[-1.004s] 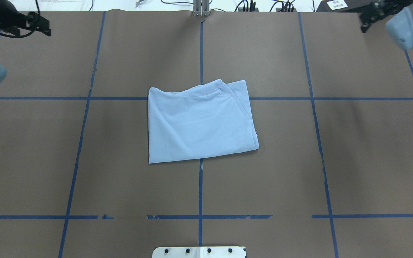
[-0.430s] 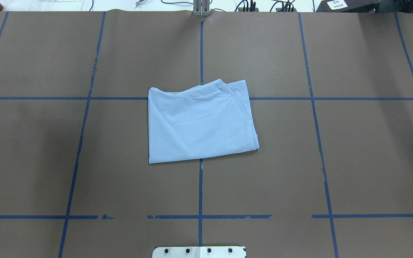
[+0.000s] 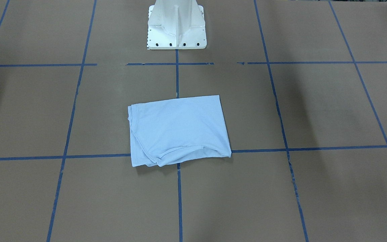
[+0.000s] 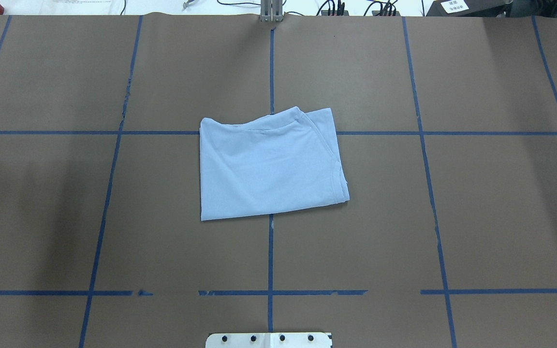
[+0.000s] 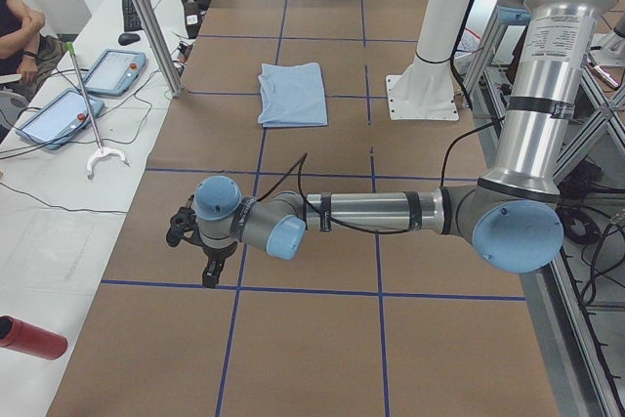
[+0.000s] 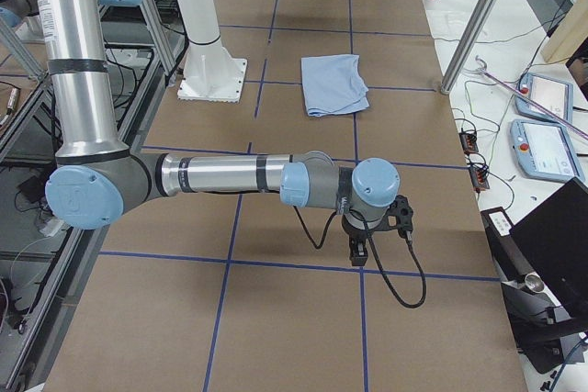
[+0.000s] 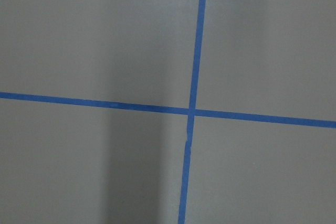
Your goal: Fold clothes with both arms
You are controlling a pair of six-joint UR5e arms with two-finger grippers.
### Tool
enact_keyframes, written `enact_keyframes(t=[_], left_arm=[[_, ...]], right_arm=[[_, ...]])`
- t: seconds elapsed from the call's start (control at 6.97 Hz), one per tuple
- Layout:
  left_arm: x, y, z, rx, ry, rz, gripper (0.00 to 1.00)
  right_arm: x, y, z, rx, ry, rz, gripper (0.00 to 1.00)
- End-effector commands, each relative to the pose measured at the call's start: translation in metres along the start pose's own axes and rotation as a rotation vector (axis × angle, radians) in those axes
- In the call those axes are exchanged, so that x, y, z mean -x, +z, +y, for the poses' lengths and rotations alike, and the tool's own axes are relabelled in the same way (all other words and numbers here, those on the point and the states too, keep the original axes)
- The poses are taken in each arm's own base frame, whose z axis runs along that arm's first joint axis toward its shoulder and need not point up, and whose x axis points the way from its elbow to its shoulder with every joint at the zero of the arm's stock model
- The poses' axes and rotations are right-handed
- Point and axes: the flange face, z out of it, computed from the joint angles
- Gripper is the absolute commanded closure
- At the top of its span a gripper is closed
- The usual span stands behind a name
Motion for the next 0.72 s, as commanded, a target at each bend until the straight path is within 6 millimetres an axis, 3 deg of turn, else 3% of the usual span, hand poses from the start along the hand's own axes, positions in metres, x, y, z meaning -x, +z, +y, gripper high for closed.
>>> enact_keyframes(t=[0.0, 0.14, 0.29, 0.43, 0.57], left_arm=[[0.003, -0.011, 0.003, -0.016, -0.030, 0.028, 0.00], [0.005, -0.012, 0.003, 0.001, -0.052, 0.022, 0.00], [-0.010, -0.030, -0.004, -0.004, -0.052, 0.016, 0.00], [-0.024, -0.042, -0.009, 0.026, -0.073, -0.017, 0.00], [-0.018, -0.045, -0.007, 0.064, -0.001, -0.133, 0.00]], right_arm=[[0.012, -0.001, 0.004, 0.003, -0.038, 0.093, 0.00], [0.028, -0.015, 0.003, -0.030, 0.001, 0.090, 0.00], [0.036, -0.021, 0.010, -0.041, 0.023, 0.083, 0.00], [0.036, -0.017, 0.014, -0.034, 0.031, 0.046, 0.00], [0.034, -0.011, 0.022, -0.027, 0.039, 0.008, 0.00]])
